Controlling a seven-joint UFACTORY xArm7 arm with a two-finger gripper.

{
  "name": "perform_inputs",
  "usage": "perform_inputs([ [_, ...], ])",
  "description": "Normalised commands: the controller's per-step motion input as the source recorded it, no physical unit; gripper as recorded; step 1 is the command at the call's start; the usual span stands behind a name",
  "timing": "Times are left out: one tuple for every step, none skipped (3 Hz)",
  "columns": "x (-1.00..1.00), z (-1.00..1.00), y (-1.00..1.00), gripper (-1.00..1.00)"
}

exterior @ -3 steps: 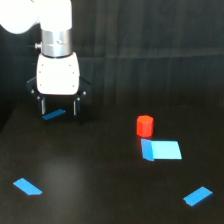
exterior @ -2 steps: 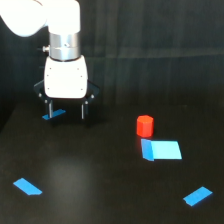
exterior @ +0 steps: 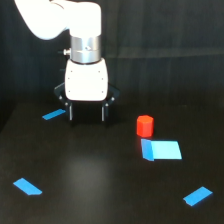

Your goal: Pick up the red object from the table

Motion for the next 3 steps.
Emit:
perform_inputs([
  [0.91, 0.11, 0.11, 0.98],
  [0.98, 0.22, 0.04, 1.0],
  [0.71, 0.48, -0.02, 1.0],
])
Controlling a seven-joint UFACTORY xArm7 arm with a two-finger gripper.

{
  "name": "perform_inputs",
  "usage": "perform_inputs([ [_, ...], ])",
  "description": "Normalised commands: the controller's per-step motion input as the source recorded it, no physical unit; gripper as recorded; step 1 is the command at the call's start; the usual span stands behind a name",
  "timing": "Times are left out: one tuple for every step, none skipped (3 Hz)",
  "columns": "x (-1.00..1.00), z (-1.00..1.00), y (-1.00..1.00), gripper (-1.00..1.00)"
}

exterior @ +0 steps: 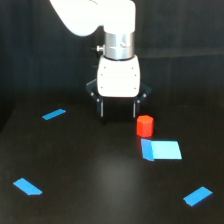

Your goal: Pick up the red object from the table

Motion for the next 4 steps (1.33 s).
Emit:
perform_inputs([
  [0.65, 0.68, -0.26, 1.0],
  [0.44, 0.62, -0.42, 1.0],
  [0.25, 0.16, -0.21, 0.95],
  [0.4, -0.35, -0.14, 0.97],
])
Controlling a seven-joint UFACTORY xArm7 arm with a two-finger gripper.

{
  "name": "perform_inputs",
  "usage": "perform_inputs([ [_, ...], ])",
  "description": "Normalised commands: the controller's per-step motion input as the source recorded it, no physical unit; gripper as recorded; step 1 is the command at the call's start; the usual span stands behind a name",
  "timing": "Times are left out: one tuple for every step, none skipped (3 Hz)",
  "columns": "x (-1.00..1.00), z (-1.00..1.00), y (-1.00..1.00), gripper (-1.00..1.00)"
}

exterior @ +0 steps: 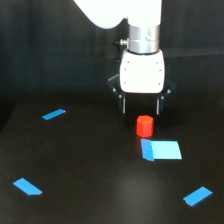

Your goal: Pick up the red object from the table

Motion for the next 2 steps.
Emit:
perform_inputs([
  [0.45, -0.57, 0.03, 1.0],
  [0.44, -0.8, 0.18, 1.0],
])
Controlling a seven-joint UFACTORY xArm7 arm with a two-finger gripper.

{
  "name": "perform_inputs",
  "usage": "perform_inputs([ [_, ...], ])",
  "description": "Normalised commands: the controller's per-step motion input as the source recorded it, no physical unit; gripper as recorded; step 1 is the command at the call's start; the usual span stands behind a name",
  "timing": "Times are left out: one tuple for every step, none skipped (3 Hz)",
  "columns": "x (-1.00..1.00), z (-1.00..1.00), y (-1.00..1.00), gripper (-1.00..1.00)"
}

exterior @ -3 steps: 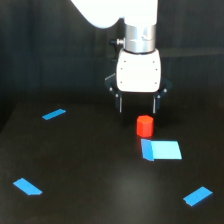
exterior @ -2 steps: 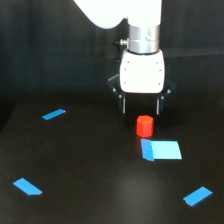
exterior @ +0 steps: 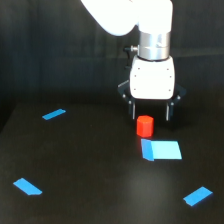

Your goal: Pick up the red object from the table

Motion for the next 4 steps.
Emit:
perform_inputs([
  [0.16, -0.71, 0.33, 0.98],
  [-0.13, -0.53, 0.28, 0.47],
  [-0.19, -0.03, 0.04, -0.87],
  [-0.24, -0.03, -0.27, -1.0],
])
